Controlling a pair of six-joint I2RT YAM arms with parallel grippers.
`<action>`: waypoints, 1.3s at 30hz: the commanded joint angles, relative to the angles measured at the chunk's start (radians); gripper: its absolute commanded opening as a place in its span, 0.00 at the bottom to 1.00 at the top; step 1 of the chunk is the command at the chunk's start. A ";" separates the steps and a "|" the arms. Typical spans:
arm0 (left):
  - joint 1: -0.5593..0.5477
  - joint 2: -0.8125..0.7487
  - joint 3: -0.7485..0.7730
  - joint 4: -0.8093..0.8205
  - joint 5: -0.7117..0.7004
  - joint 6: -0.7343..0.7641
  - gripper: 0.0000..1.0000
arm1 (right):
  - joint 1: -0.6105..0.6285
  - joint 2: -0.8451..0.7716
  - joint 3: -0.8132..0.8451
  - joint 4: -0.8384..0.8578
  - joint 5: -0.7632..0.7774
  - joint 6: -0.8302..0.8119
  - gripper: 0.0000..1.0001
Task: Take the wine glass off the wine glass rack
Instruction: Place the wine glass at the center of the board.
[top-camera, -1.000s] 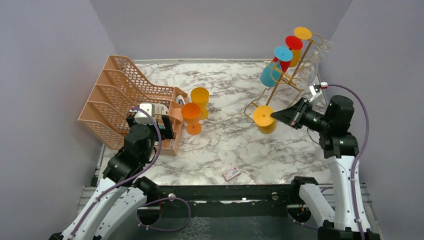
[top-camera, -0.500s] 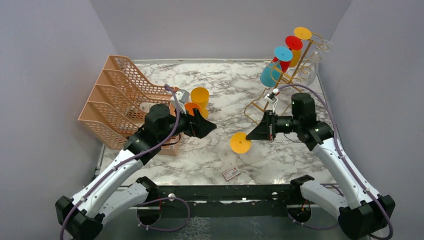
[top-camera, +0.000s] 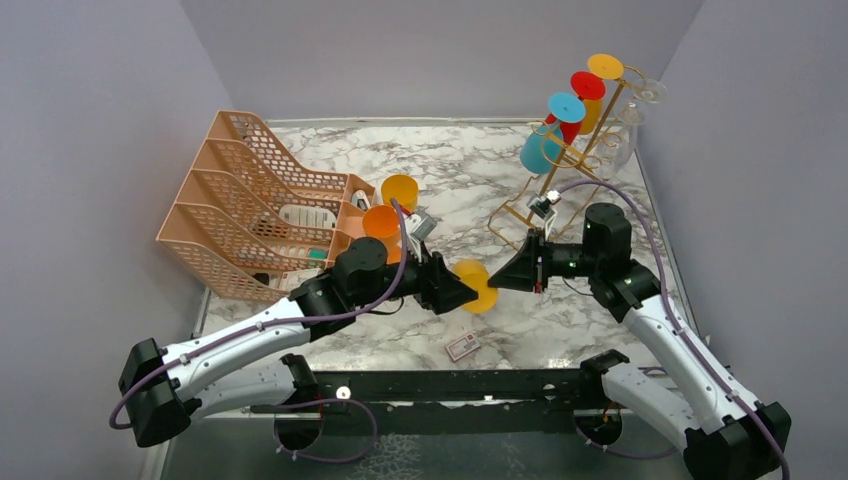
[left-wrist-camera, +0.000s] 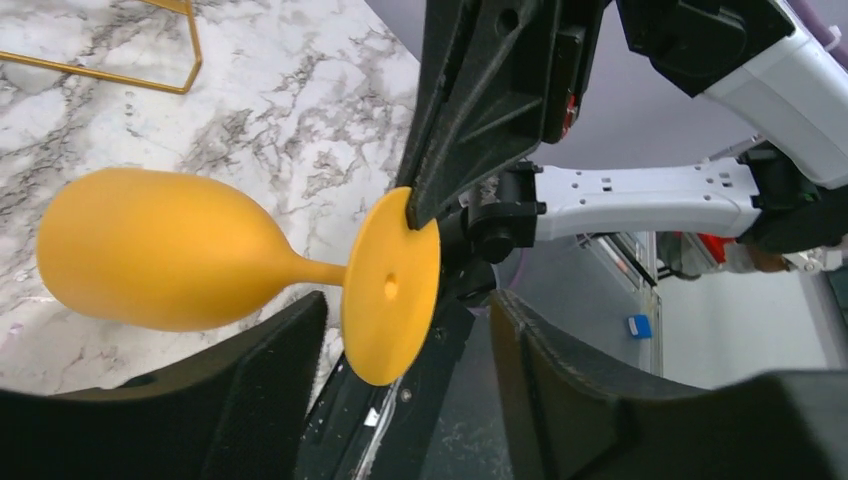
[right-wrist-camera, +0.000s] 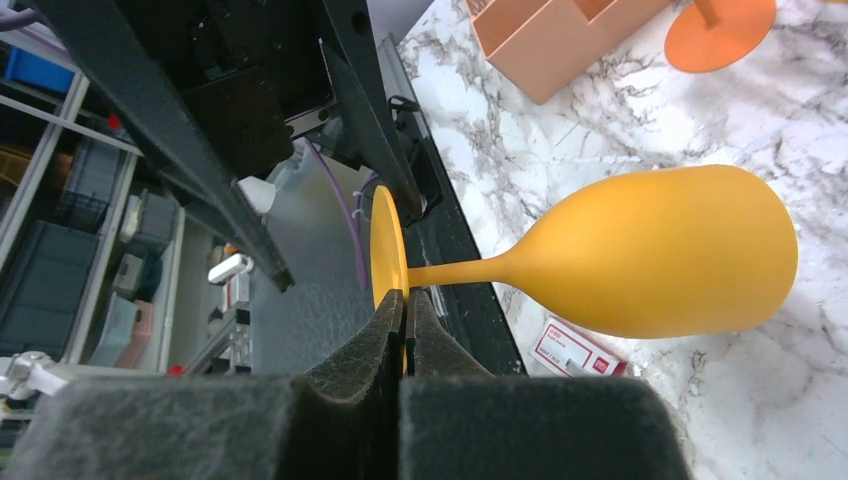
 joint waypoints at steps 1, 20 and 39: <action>-0.002 -0.031 -0.055 0.114 -0.057 -0.039 0.56 | 0.005 -0.007 -0.038 0.139 -0.083 0.032 0.01; -0.002 -0.067 -0.010 0.003 -0.080 0.107 0.00 | 0.028 0.030 -0.056 0.154 -0.087 -0.029 0.44; -0.002 -0.167 -0.061 0.005 -0.093 0.112 0.00 | 0.185 0.103 -0.074 0.307 -0.006 0.025 0.28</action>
